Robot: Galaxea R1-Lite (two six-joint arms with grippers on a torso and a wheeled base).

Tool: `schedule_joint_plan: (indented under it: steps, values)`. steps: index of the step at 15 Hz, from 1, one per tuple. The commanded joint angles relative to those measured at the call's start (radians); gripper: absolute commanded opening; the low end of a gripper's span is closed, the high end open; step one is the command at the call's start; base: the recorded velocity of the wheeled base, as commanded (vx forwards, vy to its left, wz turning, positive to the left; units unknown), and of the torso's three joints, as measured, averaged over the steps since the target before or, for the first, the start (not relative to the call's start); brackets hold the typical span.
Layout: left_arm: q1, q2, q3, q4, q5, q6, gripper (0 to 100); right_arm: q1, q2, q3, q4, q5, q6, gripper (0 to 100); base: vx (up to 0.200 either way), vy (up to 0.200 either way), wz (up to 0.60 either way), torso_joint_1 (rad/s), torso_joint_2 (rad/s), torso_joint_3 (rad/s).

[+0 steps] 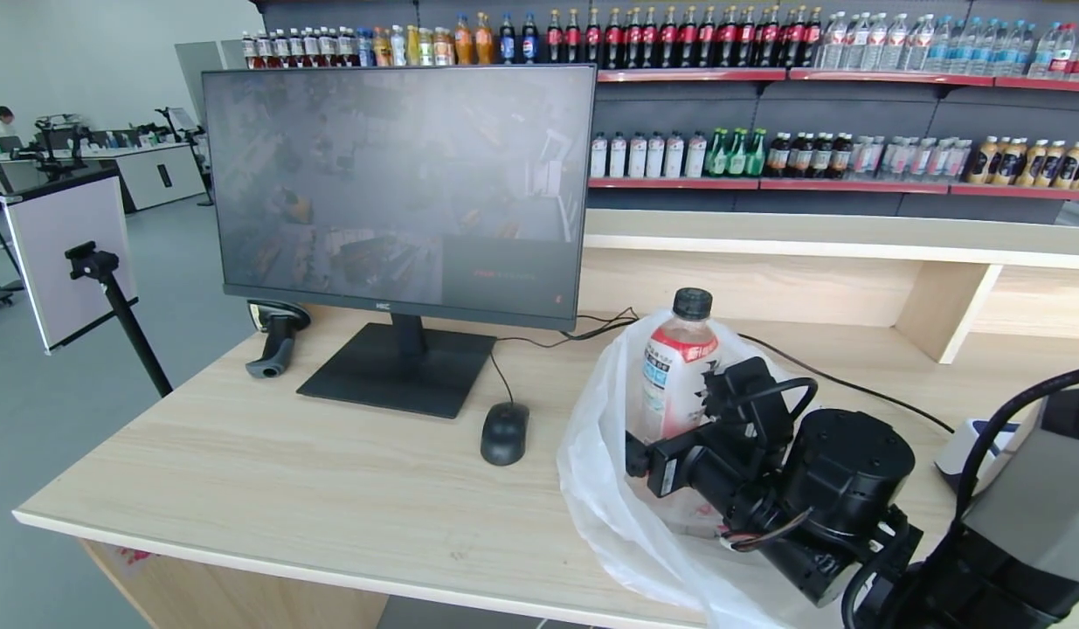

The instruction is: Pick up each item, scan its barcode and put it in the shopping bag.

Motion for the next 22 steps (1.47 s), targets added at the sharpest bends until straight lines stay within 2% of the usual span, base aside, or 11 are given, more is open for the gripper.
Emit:
schedule_joint_plan:
  steps: [1, 11, 15, 18, 22]
  values:
    - [0.000, 0.000, 0.000, 0.000, 0.000, 0.000, 100, 0.002, -0.016, 0.002, -0.001, 0.000, 0.002, 100, 0.000, 0.000, 0.00, 0.000, 0.00, 0.000]
    - [0.000, 0.000, 0.000, 0.000, 0.000, 0.001, 100, 0.002, -0.269, 0.196, -0.001, 0.000, 0.005, 100, 0.000, 0.000, 0.00, 0.000, 0.00, 0.000]
    - [0.000, 0.000, 0.000, 0.000, 0.000, 0.003, 100, 0.002, -0.343, 0.219, -0.001, 0.003, -0.042, 100, 0.000, 0.000, 0.00, 0.000, 0.00, 0.000]
    - [0.000, 0.000, -0.002, 0.001, 0.000, -0.005, 100, 0.004, -0.378, 0.314, -0.001, 0.003, -0.030, 100, 0.000, 0.000, 0.00, 0.000, 0.00, 0.000]
    - [0.000, 0.000, -0.002, 0.001, 0.000, -0.006, 100, 0.015, -0.378, 0.257, -0.001, 0.006, -0.003, 100, -0.200, 0.000, 0.00, 0.008, 0.00, 0.002]
